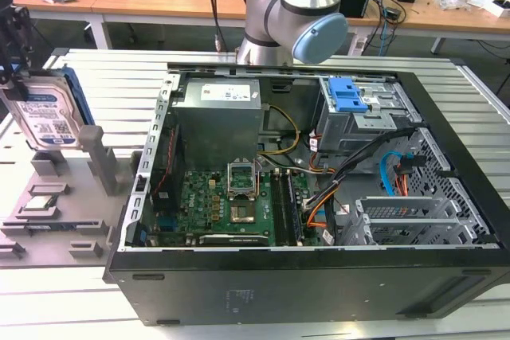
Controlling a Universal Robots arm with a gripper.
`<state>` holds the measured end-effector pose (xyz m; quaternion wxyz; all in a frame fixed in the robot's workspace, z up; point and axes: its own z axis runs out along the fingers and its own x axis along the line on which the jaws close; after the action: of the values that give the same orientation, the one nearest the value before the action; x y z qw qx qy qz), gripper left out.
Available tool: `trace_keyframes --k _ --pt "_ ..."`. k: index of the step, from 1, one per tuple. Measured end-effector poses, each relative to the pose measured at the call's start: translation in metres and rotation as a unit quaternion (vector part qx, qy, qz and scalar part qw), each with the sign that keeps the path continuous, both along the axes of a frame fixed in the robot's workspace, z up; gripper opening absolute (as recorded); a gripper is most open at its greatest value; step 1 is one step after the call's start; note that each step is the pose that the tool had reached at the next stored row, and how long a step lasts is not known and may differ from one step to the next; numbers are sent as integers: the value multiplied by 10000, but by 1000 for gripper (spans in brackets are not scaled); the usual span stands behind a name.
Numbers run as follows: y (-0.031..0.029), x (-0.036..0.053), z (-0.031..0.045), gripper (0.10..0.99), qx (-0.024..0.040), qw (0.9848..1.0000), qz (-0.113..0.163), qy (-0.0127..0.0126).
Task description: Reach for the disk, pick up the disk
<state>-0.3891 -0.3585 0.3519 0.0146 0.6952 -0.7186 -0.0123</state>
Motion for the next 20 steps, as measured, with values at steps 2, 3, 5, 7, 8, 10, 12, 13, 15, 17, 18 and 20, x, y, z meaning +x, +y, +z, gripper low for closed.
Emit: trace_keyframes --k 2,3,5,7,8,10,12,13,15,17,18,20 --pt "0 1 26 369 0 10000 0 0" --pt "1 1 51 369 0 10000 0 0" --pt "2 2 98 369 0 10000 0 0" --pt "2 2 127 369 -1 10000 0 0" --pt "3 3 155 369 -1 10000 0 0" --pt "5 4 203 369 -2 10000 0 0" --pt "6 4 237 369 -2 10000 0 0" --pt "6 4 258 369 -3 10000 0 0" --pt "8 5 289 369 -3 10000 0 0" --pt "9 5 327 369 -4 10000 0 0" --pt "11 5 364 369 -4 10000 0 0" --pt "18 5 488 369 -8 10000 0 0"
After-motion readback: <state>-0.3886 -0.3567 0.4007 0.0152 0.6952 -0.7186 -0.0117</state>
